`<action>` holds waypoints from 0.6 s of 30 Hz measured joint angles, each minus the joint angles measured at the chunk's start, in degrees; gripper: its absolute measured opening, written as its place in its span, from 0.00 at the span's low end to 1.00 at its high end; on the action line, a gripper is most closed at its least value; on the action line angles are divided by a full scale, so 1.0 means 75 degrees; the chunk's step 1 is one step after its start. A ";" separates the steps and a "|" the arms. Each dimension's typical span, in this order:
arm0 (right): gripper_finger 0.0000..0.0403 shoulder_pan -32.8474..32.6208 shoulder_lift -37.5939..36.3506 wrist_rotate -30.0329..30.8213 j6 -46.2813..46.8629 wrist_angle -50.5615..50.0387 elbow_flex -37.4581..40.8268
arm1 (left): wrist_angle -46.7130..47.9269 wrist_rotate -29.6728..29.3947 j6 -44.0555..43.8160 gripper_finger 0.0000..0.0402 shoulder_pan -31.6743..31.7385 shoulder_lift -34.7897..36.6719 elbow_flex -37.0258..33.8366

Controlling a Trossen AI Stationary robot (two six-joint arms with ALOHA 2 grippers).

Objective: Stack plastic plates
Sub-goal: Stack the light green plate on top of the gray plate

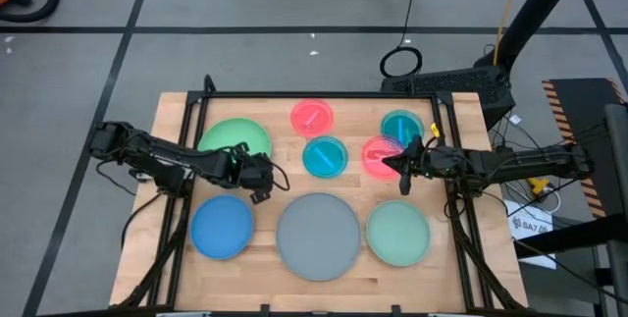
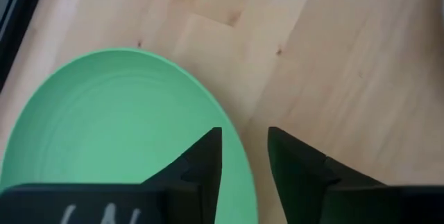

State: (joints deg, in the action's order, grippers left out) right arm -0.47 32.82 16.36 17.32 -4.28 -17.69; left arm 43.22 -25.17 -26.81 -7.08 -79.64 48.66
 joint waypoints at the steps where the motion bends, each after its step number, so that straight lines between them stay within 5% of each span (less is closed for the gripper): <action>1: 0.03 0.0000 -0.0003 0.0000 0.0000 -0.0081 0.0000 | 0.0000 -0.0010 0.0000 0.31 0.0008 0.0000 0.0000; 18: 0.03 0.0000 0.0000 0.0011 -0.0164 -0.0095 0.0195 | -0.0044 -0.0177 -0.0086 0.32 0.0011 0.0003 -0.0003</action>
State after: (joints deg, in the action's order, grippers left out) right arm -0.47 32.82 16.44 16.09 -4.99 -16.23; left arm 42.89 -26.49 -27.46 -7.00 -79.61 48.64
